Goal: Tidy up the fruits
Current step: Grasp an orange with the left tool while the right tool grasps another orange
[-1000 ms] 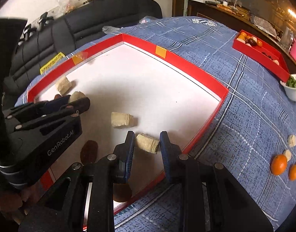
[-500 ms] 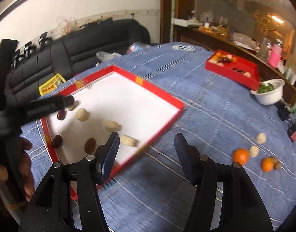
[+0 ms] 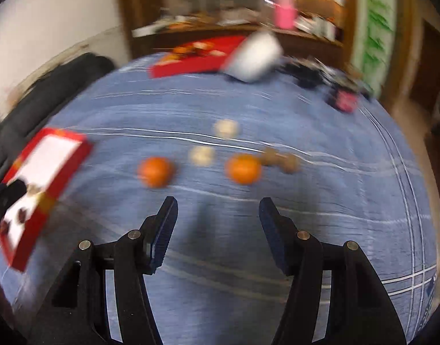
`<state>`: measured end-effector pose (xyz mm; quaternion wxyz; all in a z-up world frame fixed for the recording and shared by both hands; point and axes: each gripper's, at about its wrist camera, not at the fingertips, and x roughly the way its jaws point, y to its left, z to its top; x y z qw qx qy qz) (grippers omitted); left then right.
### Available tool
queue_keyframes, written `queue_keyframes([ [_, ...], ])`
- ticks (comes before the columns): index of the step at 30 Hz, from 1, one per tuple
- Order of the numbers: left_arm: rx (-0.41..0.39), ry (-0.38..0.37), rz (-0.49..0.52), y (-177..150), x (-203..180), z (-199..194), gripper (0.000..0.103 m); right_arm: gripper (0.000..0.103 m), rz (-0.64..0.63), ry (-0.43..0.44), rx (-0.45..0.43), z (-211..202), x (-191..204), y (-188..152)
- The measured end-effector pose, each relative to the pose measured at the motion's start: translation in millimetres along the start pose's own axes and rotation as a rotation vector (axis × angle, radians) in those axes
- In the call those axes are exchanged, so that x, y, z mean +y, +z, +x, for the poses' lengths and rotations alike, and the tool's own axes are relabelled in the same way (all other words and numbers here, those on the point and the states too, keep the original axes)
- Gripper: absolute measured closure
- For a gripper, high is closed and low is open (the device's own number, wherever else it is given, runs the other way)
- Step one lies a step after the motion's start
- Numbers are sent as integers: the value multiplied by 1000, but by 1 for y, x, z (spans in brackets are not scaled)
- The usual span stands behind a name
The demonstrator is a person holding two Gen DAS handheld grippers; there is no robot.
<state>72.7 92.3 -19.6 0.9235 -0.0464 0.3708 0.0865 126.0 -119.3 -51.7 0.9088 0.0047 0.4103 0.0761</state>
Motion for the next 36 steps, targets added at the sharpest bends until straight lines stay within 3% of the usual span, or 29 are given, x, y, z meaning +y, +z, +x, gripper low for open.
queue_keyframes([
  [4,24,-17,50,0,-29,17,29,44,13,-11,43,20,-20,8],
  [15,87,-122,78,16,-80,66,29,44,-27,-42,69,60,-15,32],
  [18,94,-142,97,21,-97,81,29,63,-21,3,68,61,-21,32],
  [20,109,-156,111,22,-104,90,33,66,-35,11,60,56,-22,30],
  [23,148,-140,135,19,-110,105,53,67,-27,15,41,46,-27,28],
  [24,143,-141,150,19,-113,105,69,67,-24,16,37,43,-29,27],
  [29,139,-145,205,12,-116,94,70,73,-25,26,17,30,-33,23],
  [36,105,-149,177,2,-99,63,70,75,-37,39,-5,8,-31,11],
])
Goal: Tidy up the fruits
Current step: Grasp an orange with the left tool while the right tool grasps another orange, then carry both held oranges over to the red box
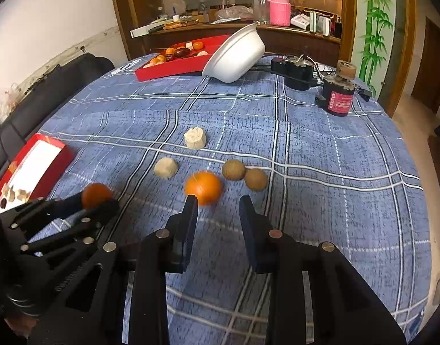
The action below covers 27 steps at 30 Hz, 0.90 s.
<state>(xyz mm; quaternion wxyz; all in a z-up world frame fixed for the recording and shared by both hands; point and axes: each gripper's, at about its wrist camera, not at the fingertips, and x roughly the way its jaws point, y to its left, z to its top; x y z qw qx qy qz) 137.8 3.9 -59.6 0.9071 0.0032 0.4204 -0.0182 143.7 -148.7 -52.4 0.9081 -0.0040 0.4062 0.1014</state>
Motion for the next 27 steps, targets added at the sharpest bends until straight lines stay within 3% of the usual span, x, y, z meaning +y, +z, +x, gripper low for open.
queue_keyframes([
  [2,-2,-5,-17,-3,4,-3,70,75,-6,-4,24,2,2,-2],
  [5,3,-7,-29,-4,7,-3,70,74,-5,-15,-8,3,5,3],
  [9,-3,-10,-27,-2,5,-2,70,57,-36,-18,36,24,18,14],
  [12,4,-14,-20,0,0,5,70,57,-43,-98,61,47,21,16],
  [13,9,-16,-19,0,0,7,70,61,-15,-64,84,56,18,15],
  [14,12,-16,-16,-1,0,8,70,75,-13,-61,68,54,17,17],
  [27,-50,-1,-12,-17,6,-32,70,74,8,-6,-46,-20,12,-10],
])
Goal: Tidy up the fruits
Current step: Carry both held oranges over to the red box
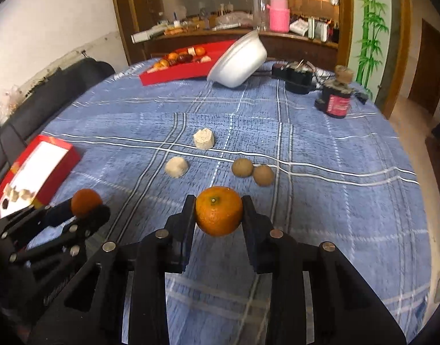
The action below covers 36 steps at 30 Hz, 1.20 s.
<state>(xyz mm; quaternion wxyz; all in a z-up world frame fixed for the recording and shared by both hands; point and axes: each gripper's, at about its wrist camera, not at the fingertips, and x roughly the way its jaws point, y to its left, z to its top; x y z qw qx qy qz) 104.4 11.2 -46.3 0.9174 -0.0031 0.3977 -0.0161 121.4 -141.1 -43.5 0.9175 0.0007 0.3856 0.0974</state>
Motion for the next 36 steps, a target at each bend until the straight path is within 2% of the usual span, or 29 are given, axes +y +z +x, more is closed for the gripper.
queue_keyframes([
  [4,-11,-17,-1,-13,1,-18,70,74,-4,21,-42,-35,5,-19],
  [7,-12,-69,-16,-22,4,-31,70,74,-4,34,-55,-52,9,-32],
  [11,-35,-133,-51,-32,16,-49,70,74,2,55,-57,-64,11,-47],
  [16,-52,-162,-71,-41,26,-66,70,74,8,78,-58,-72,17,-61],
  [23,-67,-149,-69,-52,27,-81,70,73,-12,119,-74,-82,32,-69],
  [30,-58,-81,-58,-60,28,-88,70,73,-33,141,-73,-88,44,-77],
  [36,-56,-61,-73,-67,35,-93,70,73,-56,157,-70,-92,53,-80],
])
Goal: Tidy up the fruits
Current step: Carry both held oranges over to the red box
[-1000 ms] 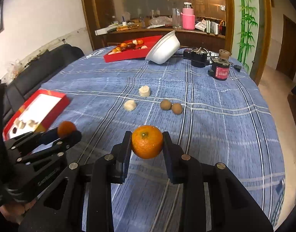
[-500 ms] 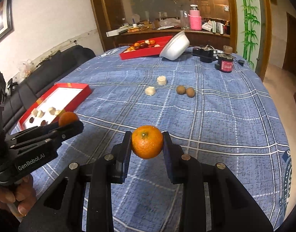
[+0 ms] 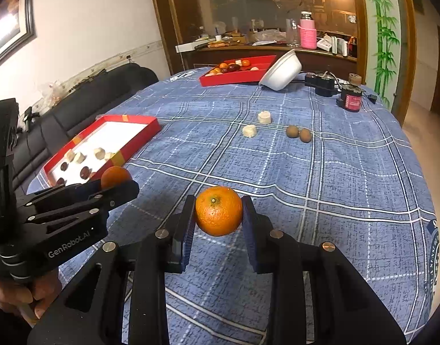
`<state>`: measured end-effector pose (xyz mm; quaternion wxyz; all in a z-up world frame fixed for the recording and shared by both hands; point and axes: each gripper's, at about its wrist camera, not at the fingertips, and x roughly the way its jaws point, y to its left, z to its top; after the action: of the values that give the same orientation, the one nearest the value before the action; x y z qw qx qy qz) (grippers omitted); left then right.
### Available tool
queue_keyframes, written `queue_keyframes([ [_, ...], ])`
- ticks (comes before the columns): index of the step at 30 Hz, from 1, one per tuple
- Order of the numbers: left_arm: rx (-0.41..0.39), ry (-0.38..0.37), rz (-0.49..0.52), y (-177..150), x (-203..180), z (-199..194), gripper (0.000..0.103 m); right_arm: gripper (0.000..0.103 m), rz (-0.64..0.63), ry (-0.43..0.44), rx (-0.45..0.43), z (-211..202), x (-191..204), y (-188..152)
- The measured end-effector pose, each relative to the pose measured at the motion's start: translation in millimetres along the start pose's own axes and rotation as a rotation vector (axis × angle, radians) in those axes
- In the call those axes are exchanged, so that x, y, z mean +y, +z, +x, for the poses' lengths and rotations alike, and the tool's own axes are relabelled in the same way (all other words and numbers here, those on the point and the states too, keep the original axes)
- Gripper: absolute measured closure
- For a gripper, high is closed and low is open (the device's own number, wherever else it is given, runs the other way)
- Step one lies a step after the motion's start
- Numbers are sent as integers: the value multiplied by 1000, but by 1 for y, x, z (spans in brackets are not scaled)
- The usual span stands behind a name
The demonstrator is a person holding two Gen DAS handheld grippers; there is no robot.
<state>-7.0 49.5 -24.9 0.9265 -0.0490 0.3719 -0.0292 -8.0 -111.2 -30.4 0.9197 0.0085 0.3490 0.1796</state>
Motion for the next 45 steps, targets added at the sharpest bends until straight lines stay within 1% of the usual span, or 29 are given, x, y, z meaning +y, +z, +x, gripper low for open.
queue_keyframes([
  [11,-6,20,-52,-7,24,-13,70,73,-53,36,9,-2,27,-3],
  [17,-25,29,-84,-10,42,-24,70,73,-85,63,24,-1,43,-6],
  [20,-43,45,-102,-11,54,-32,70,73,-110,81,40,2,52,-9],
  [27,-72,124,-170,-5,93,-40,71,73,-160,132,61,13,78,-7],
  [31,-69,182,-214,2,118,-37,71,73,-185,169,50,23,99,7],
  [33,-55,214,-233,4,131,-33,71,73,-194,185,41,28,109,14],
  [39,-40,295,-280,16,167,-19,71,73,-241,228,33,57,150,41],
  [45,-32,333,-307,30,192,-7,71,73,-263,230,57,95,178,62],
])
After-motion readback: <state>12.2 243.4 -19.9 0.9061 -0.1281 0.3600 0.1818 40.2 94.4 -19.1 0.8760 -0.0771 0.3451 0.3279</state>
